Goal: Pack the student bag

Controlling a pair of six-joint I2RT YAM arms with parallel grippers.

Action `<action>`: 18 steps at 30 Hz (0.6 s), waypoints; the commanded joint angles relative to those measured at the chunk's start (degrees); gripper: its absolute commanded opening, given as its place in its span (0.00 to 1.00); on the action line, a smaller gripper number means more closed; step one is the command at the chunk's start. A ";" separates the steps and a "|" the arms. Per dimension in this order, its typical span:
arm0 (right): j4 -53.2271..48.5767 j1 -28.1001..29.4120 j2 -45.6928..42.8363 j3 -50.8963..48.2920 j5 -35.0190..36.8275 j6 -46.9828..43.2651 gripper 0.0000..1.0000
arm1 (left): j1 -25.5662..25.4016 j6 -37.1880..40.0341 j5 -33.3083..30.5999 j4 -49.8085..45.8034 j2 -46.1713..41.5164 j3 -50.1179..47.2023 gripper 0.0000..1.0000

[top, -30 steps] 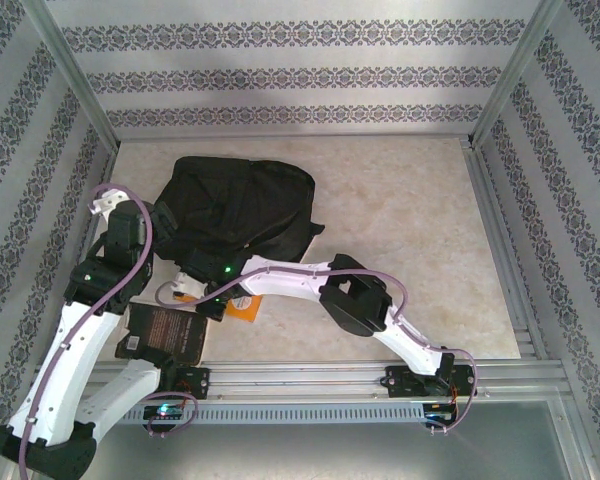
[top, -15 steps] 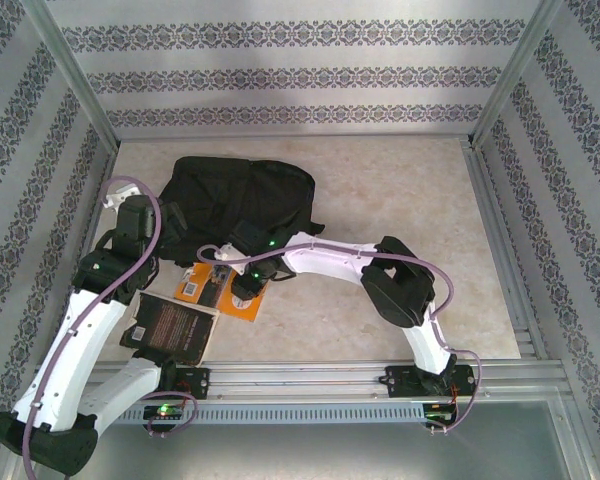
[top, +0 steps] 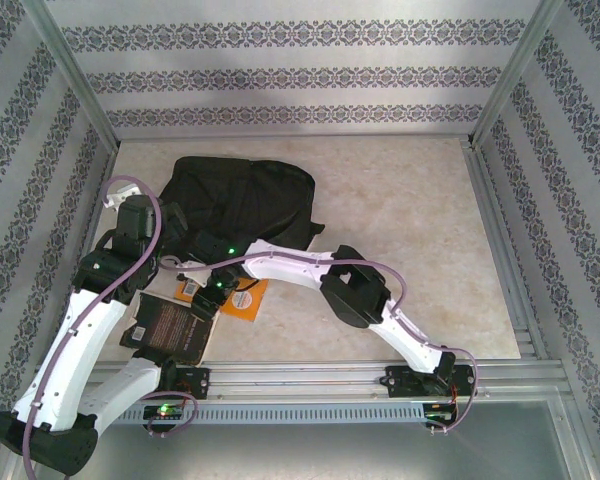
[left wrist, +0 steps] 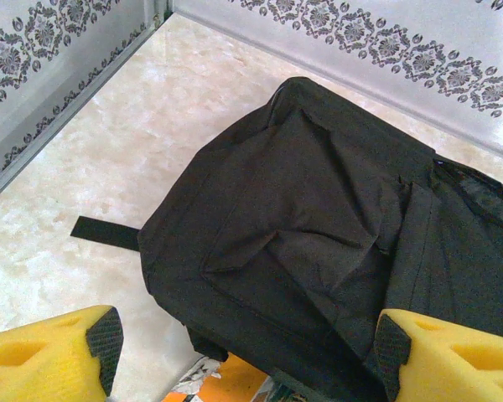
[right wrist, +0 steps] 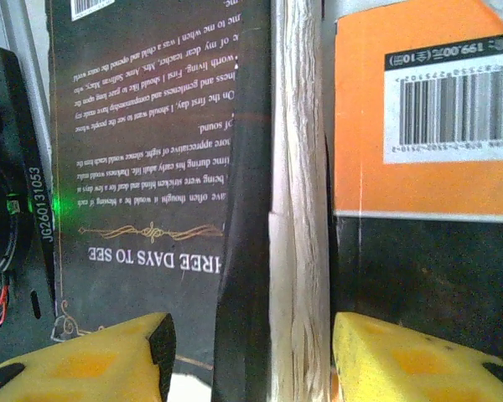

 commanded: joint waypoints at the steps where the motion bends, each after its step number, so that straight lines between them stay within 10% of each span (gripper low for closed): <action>1: -4.74 1.14 2.01 2.89 -4.26 -0.28 0.51 | 0.56 0.74 -0.66 0.60 -0.78 0.69 0.80; 18: -13.93 1.29 8.97 8.49 -15.53 -2.65 0.44 | 0.55 0.05 0.88 2.22 -0.14 -0.62 0.80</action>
